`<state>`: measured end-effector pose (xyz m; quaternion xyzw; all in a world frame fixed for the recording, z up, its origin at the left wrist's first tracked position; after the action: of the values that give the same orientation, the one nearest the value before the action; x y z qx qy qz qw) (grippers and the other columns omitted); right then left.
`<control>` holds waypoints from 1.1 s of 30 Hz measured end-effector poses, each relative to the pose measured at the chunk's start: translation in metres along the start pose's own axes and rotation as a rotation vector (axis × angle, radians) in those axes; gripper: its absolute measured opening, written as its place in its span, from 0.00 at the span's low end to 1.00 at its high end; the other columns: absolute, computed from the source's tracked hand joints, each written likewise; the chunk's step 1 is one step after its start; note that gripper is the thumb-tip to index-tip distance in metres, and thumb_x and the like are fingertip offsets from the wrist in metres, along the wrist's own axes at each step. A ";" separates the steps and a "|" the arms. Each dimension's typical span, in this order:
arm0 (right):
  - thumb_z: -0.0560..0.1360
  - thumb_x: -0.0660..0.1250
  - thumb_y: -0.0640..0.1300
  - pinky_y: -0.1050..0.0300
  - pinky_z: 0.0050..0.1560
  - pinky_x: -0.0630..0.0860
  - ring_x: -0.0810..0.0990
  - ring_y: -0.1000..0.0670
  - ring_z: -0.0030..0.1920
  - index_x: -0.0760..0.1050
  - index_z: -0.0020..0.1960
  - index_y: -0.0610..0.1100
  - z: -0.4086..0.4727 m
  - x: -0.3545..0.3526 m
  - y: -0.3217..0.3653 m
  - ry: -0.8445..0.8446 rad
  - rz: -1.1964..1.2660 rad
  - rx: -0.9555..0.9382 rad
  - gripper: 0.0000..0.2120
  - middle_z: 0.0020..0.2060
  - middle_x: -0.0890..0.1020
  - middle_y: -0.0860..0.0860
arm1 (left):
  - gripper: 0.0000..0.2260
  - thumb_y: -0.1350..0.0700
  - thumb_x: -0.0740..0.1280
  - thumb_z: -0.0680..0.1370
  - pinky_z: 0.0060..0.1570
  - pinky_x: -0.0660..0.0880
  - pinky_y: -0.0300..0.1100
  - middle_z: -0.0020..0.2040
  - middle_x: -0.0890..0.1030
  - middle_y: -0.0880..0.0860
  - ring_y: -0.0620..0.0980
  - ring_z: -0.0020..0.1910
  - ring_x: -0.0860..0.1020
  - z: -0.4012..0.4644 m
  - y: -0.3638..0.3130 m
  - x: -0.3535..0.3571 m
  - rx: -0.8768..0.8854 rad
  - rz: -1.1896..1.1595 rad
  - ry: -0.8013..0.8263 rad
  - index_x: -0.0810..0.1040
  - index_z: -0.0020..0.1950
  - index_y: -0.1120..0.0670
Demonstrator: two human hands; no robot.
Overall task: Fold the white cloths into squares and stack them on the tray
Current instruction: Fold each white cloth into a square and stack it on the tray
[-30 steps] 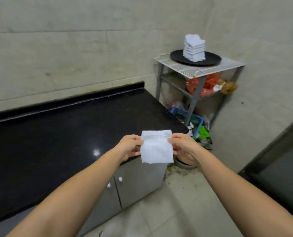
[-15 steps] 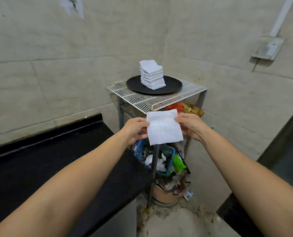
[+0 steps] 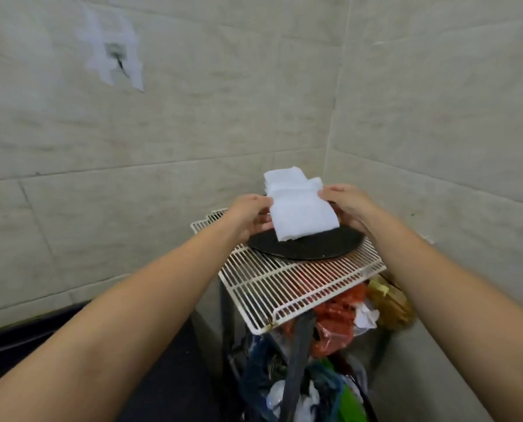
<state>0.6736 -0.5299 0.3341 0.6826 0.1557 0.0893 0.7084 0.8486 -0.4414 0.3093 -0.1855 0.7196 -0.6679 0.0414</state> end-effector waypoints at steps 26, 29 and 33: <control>0.77 0.66 0.41 0.62 0.29 0.71 0.73 0.52 0.33 0.75 0.50 0.43 0.228 0.009 -0.007 0.239 -0.113 -0.076 0.03 0.36 0.76 0.48 | 0.08 0.57 0.66 0.78 0.32 0.79 0.40 0.42 0.78 0.54 0.50 0.38 0.79 0.150 -0.004 -0.010 0.008 0.152 -0.459 0.69 0.43 0.55; 0.75 0.66 0.44 0.62 0.35 0.68 0.76 0.50 0.41 0.74 0.43 0.48 0.226 -0.001 0.014 0.112 -0.231 -0.204 0.03 0.43 0.78 0.49 | 0.08 0.55 0.66 0.79 0.34 0.78 0.40 0.42 0.75 0.54 0.49 0.37 0.76 0.133 -0.008 -0.021 0.019 0.207 -0.518 0.69 0.44 0.55; 0.75 0.66 0.43 0.65 0.36 0.67 0.74 0.50 0.45 0.77 0.56 0.41 0.193 0.016 0.054 0.116 -0.290 -0.396 0.10 0.47 0.77 0.48 | 0.07 0.56 0.64 0.80 0.33 0.79 0.38 0.41 0.74 0.54 0.49 0.36 0.76 0.094 -0.021 -0.036 0.049 0.235 -0.557 0.70 0.53 0.58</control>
<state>0.7593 -0.7029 0.3897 0.4949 0.2718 0.0547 0.8235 0.9153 -0.5198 0.3131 -0.2760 0.6806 -0.5992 0.3188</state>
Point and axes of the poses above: each hand's wrist, its own z-axis towards the middle knuckle, its own x-axis out of the palm, y = z × x, the point moved 9 cm from there along z, towards the middle knuckle
